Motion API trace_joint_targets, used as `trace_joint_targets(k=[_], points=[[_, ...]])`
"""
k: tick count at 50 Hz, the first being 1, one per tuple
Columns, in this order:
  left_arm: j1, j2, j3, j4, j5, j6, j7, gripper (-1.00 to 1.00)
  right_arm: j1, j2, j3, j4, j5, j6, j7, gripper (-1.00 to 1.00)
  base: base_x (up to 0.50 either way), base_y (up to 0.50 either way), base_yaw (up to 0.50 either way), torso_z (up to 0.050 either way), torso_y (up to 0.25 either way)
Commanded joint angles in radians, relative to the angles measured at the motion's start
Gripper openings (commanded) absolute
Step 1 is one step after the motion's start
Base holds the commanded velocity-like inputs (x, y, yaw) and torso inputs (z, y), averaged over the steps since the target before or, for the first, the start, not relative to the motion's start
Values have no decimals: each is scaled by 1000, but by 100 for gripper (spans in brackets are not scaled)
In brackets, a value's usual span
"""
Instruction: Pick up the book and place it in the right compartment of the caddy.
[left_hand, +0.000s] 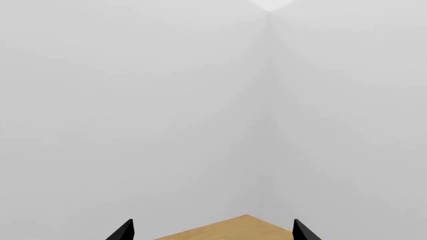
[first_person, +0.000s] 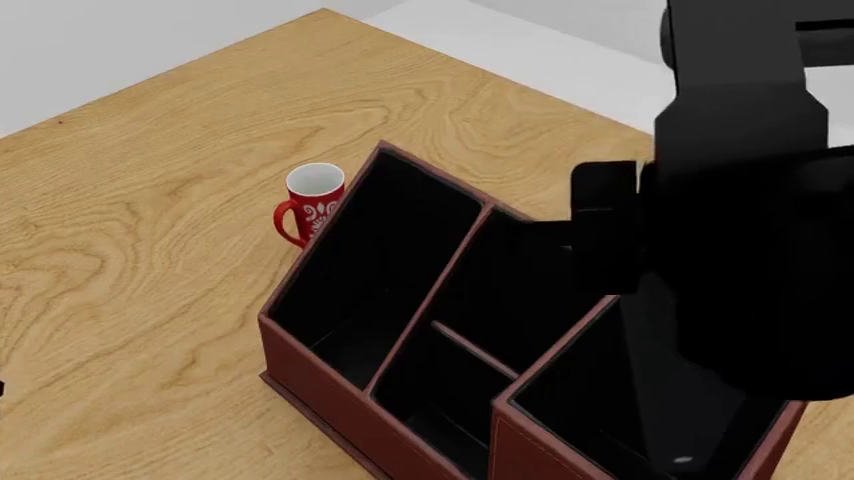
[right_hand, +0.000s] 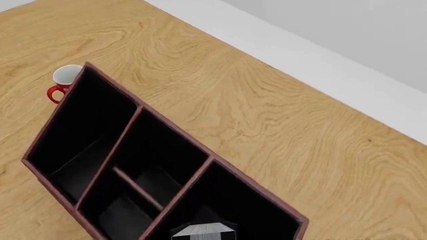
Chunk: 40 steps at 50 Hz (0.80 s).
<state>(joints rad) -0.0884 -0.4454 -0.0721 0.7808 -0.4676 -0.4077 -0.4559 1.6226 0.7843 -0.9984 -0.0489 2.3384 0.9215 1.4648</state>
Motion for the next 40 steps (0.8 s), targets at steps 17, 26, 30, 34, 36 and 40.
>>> trace_joint_targets(k=[17,26,30,34,36,40], points=[[3,-5,6,-3,1,9,-5,100,-12,3,-35,11,-104,45,-70,-100,0,0,0,0,1],[4,-8,8,-4,2,10,-7,100,-16,-19,-36,35,-178,49,-130,-100,0,0,0,1,1],[5,-8,9,-6,2,12,-7,100,-28,-22,-35,38,-194,40,-147,-100,0,0,0,0,3],[7,-11,5,4,-3,7,-12,100,-42,-23,-35,37,-210,31,-163,-100,0,0,0,0,0],[8,-12,3,7,-5,5,-13,100,-50,-21,-34,37,-215,26,-172,-100,0,0,0,0,0],[6,-11,9,-5,2,15,-10,100,-69,-9,-33,31,-221,15,-178,-100,0,0,0,0,3]])
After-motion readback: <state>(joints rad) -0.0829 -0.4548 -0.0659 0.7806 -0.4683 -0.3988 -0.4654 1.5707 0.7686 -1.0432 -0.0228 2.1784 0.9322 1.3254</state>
